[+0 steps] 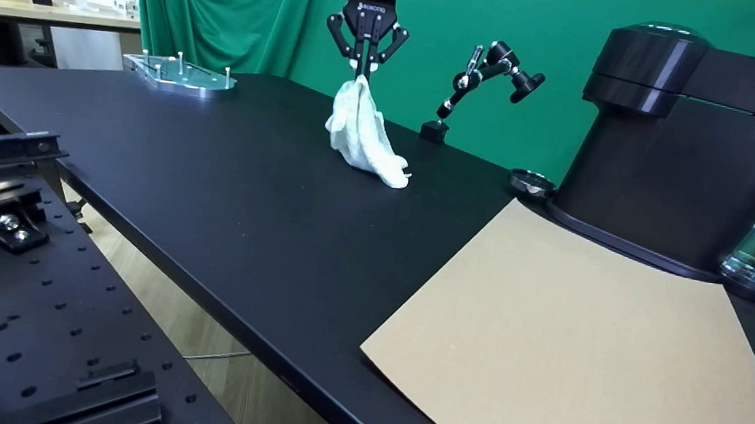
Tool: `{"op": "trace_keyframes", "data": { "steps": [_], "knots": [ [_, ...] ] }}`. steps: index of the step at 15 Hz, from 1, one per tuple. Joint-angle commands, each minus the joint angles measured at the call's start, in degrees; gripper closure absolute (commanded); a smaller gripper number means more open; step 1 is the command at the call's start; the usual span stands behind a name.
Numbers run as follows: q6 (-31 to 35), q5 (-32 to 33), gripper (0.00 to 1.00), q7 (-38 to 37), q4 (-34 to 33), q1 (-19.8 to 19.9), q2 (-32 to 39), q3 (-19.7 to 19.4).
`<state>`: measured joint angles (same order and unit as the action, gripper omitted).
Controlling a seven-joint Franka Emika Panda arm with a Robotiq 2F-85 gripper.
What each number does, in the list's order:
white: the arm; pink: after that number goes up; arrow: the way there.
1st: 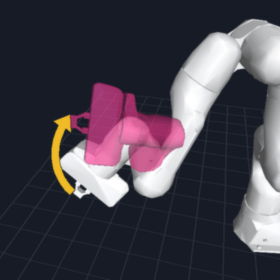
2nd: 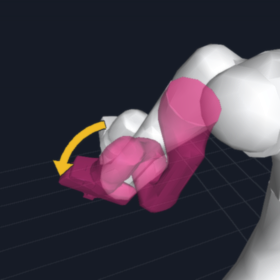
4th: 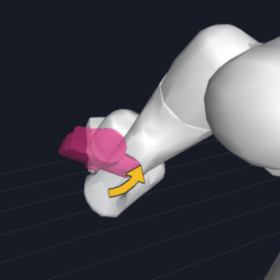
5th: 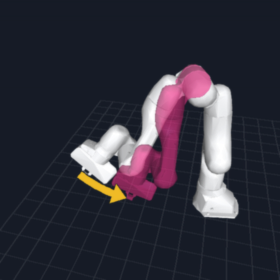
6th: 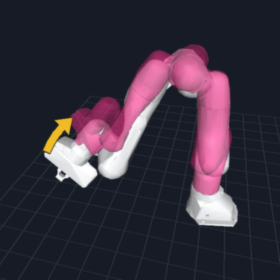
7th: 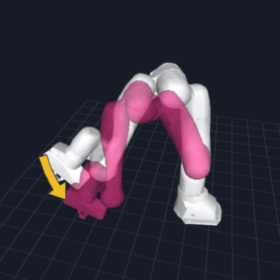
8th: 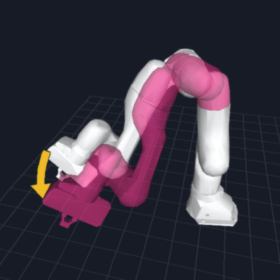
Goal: Put the cloth on the table
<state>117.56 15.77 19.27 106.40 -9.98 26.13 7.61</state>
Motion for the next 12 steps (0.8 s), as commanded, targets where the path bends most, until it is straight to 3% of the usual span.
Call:
{"op": "trace_keyframes", "data": {
  "steps": [1, 9, 12],
  "knots": [
    [0.1, 1.2, 0.58, 0.3, 1.6, 0.0, -1.1, 0.6],
    [1.0, -0.9, 0.04, -0.4, 1.8, 0.5, -1.2, 1.0],
    [6.6, -1.7, 0.00, -5.3, 2.8, 0.6, -1.8, 0.4]
  ]
}}
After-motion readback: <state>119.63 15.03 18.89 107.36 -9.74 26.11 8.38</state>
